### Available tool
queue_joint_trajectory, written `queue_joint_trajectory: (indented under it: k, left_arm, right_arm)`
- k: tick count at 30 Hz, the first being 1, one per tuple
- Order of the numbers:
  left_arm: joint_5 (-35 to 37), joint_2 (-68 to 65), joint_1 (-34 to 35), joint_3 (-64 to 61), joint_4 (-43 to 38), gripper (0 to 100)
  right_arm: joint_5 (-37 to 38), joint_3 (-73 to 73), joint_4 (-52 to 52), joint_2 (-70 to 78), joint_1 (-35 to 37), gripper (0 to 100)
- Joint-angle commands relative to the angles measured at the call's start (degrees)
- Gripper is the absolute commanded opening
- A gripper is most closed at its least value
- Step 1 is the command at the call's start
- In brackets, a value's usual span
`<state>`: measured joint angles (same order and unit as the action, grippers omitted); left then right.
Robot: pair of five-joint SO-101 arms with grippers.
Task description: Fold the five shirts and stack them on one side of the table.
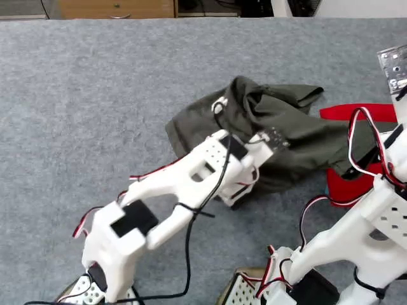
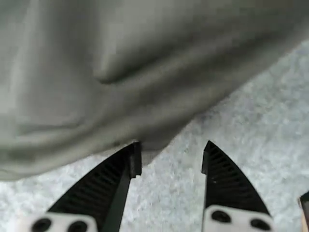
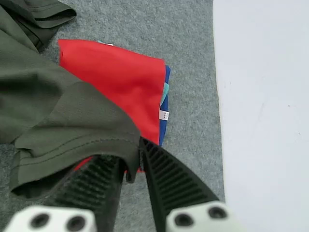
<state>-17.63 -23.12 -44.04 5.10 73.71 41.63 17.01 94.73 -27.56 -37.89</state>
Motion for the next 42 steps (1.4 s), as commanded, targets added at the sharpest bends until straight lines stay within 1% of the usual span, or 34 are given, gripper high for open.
queue_joint_trajectory:
  k: [1,4,6,10,14,18,21,23,26,30,34,36,38,40,42]
  left_arm:
    - [0.70,-3.47,-0.09,6.68,1.32,14]
    - [0.44,-6.81,1.32,6.68,1.41,2]
    - [0.70,-8.31,2.90,6.68,2.46,3]
    - [0.70,-6.20,6.24,10.64,9.23,2]
    - [0.79,1.36,10.02,15.30,14.95,2]
    - [0.44,11.56,13.27,17.41,20.66,2]
    - [0.18,19.56,14.95,16.88,24.88,2]
    - [-1.76,24.57,16.70,15.38,26.99,2]
    - [-5.71,31.60,20.31,9.32,27.08,2]
    - [-13.89,39.34,25.93,-2.99,27.08,2]
    - [-21.45,43.91,30.77,-14.68,26.90,2]
    - [-23.82,44.18,32.18,-19.16,24.62,2]
    - [-24.26,44.18,33.14,-22.86,20.92,3]
    - [-24.09,44.18,33.49,-25.32,17.49,8]
    - [-23.65,44.18,33.32,-26.73,15.30,17]
  right_arm:
    - [-0.35,-0.75,-0.53,-1.01,0.66,0.2]
    - [-0.26,-1.45,-0.44,-1.19,0.66,0.2]
    - [-0.26,-1.36,-0.44,-1.27,0.66,0.2]
    - [-0.26,-1.01,-0.44,-1.27,0.66,0.2]
    - [-0.26,-0.92,-0.44,-1.36,0.66,0.2]
    - [-0.18,-0.92,-0.44,-3.12,1.19,0.2]
    - [0.18,-1.01,-0.35,-5.41,4.62,0.2]
    - [2.37,-1.27,-0.35,-7.08,7.69,0.2]
    - [3.60,-1.54,-0.26,-8.57,11.82,0.2]
    - [3.78,-1.63,3.16,-7.43,16.75,0.2]
    - [3.69,-6.64,5.01,-5.32,20.88,0.2]
    - [3.69,-10.95,4.22,-4.97,22.29,0.2]
    - [3.69,-15.34,1.76,-5.23,23.34,0.2]
    - [3.60,-17.63,-0.09,-5.23,23.25,0.2]
    - [3.60,-18.77,-1.23,-5.23,23.16,0.2]
